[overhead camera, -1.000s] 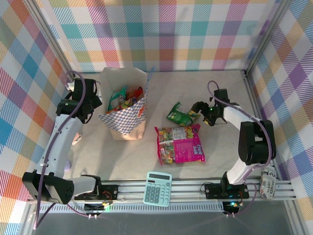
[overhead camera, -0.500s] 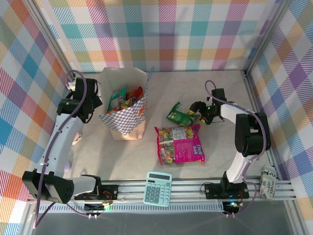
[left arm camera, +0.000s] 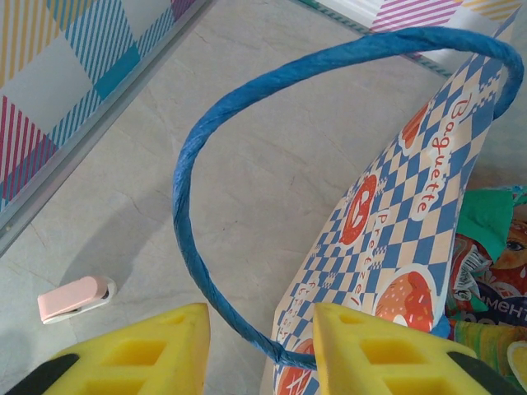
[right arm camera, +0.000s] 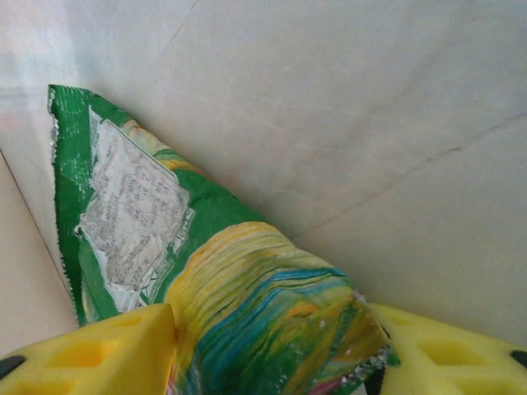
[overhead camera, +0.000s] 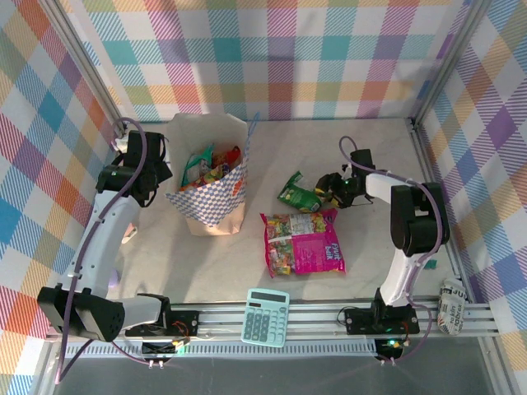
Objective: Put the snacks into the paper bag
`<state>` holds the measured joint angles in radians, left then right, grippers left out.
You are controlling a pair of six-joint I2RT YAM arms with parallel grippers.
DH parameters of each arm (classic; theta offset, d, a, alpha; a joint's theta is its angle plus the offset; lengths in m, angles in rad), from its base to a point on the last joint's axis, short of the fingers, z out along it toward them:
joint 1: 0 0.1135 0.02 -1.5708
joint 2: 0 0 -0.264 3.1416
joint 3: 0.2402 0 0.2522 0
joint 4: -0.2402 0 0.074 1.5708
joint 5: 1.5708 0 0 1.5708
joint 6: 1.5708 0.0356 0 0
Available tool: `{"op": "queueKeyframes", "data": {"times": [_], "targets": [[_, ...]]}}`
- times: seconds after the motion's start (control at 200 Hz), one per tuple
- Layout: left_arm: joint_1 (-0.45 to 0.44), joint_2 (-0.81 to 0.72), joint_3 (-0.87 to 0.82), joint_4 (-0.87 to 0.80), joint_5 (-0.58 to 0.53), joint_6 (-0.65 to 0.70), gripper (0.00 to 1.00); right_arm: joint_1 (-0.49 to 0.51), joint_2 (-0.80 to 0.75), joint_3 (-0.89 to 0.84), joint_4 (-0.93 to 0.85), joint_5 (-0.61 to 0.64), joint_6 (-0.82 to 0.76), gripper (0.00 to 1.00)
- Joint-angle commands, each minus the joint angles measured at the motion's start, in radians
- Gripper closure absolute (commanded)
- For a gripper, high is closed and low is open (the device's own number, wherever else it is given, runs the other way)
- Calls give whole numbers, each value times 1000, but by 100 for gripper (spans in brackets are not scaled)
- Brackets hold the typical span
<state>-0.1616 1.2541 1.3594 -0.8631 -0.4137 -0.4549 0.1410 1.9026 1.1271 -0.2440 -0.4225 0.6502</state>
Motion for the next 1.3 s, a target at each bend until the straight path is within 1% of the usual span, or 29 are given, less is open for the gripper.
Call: {"op": "queueKeyframes", "data": {"times": [0.0,0.025,0.08,0.215,0.5,1.12,1.295], "targets": [[-10,2,18,-30,-20,13,63,23,38,32,-2,-33,19,51],[-11,1,17,-30,-20,13,63,24,44,34,-1,-35,29,53],[-10,-2,14,-33,-22,13,63,27,55,37,3,-44,42,55],[-10,-11,13,-36,-28,15,63,31,61,40,-4,-33,48,72],[-10,-22,6,-39,-33,16,63,31,40,59,-62,18,32,100],[-11,-49,0,-33,-24,24,62,30,-126,142,-216,144,-50,100],[-10,-63,1,-20,-14,24,62,30,-178,157,-229,149,-53,100]]}}
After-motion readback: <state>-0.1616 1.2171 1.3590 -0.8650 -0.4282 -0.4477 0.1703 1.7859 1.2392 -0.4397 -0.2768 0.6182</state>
